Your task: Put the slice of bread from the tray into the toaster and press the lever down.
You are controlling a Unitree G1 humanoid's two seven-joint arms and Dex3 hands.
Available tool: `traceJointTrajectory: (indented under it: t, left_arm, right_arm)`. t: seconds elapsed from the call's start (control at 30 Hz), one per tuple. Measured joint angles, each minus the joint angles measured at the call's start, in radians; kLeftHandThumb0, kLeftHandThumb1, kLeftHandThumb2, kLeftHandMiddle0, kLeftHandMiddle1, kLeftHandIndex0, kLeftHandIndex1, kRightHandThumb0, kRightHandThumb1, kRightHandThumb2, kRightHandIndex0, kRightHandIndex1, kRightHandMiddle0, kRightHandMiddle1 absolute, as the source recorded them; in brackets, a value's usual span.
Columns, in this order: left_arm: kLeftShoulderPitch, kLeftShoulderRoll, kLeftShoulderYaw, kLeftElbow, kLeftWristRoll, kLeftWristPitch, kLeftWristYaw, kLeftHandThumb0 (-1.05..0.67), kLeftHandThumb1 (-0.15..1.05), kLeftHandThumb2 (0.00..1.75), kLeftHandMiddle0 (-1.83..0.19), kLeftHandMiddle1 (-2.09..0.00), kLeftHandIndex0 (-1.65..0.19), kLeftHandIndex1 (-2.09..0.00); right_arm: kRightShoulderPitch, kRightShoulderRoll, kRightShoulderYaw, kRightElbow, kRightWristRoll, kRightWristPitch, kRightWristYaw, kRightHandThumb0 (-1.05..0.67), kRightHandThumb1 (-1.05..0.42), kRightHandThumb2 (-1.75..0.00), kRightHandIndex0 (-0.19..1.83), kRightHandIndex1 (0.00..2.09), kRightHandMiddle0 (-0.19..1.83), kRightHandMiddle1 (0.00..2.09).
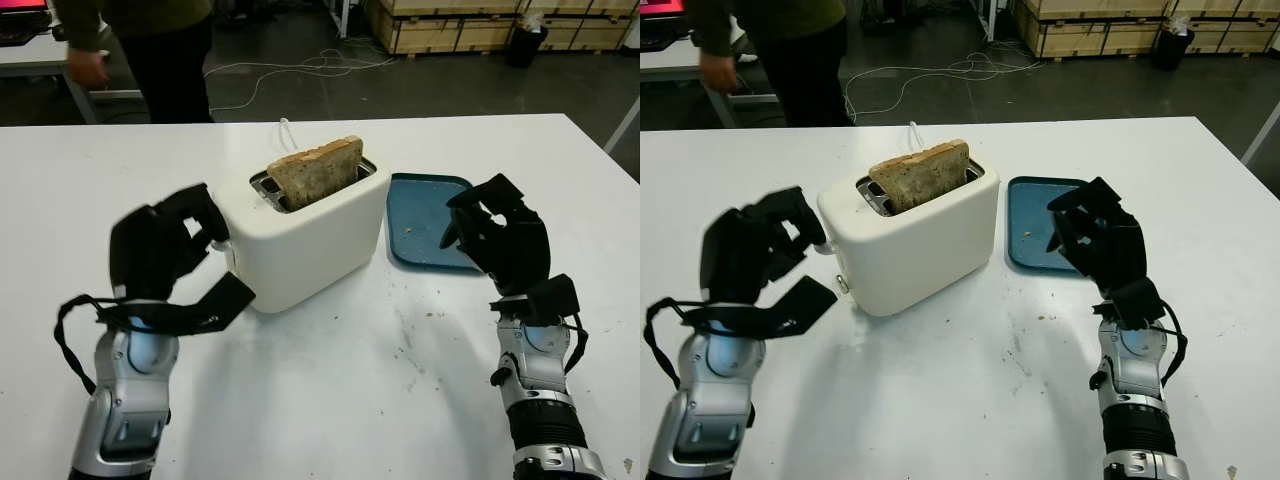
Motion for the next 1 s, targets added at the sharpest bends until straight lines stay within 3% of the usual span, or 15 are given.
traceJointTrajectory:
  t: [0.23, 0.33, 0.47, 0.67, 1.0]
  left_arm:
    - [-0.007, 0.094, 0.011, -0.057, 0.056, 0.073, -0.150, -0.02, 0.92, 0.11, -1.00, -1.72, -1.03, -0.60]
    - [-0.025, 0.144, 0.024, -0.093, 0.088, 0.124, -0.244, 0.00, 0.92, 0.07, -1.01, -1.66, -1.07, -0.27]
    - [-0.057, 0.194, 0.047, -0.139, 0.105, 0.164, -0.334, 0.04, 0.91, 0.02, -1.05, -1.56, -1.10, -0.15]
    - [-0.087, 0.232, 0.063, -0.164, 0.117, 0.177, -0.392, 0.02, 0.90, 0.00, -1.07, -1.59, -1.15, -0.11]
    - [-0.109, 0.260, 0.064, -0.145, 0.107, 0.153, -0.410, 0.01, 0.91, 0.00, -1.08, -1.58, -1.14, -0.06]
  right_arm:
    - [0.000, 0.000, 0.014, 0.001, -0.009, 0.000, 0.000, -0.42, -0.92, -0.35, 0.81, 1.75, 0.48, 1.74]
    - [0.000, 0.000, 0.018, 0.001, -0.009, -0.001, 0.001, -0.43, -0.92, -0.35, 0.82, 1.75, 0.50, 1.75]
    - [0.001, 0.001, 0.026, 0.001, -0.009, -0.001, 0.002, -0.43, -0.92, -0.34, 0.81, 1.75, 0.49, 1.75]
    - [0.006, 0.001, 0.036, 0.003, -0.009, -0.001, 0.010, -0.43, -0.92, -0.35, 0.80, 1.75, 0.48, 1.75]
    - [0.009, 0.001, 0.038, 0.003, -0.008, -0.001, 0.012, -0.44, -0.92, -0.35, 0.79, 1.75, 0.48, 1.75]
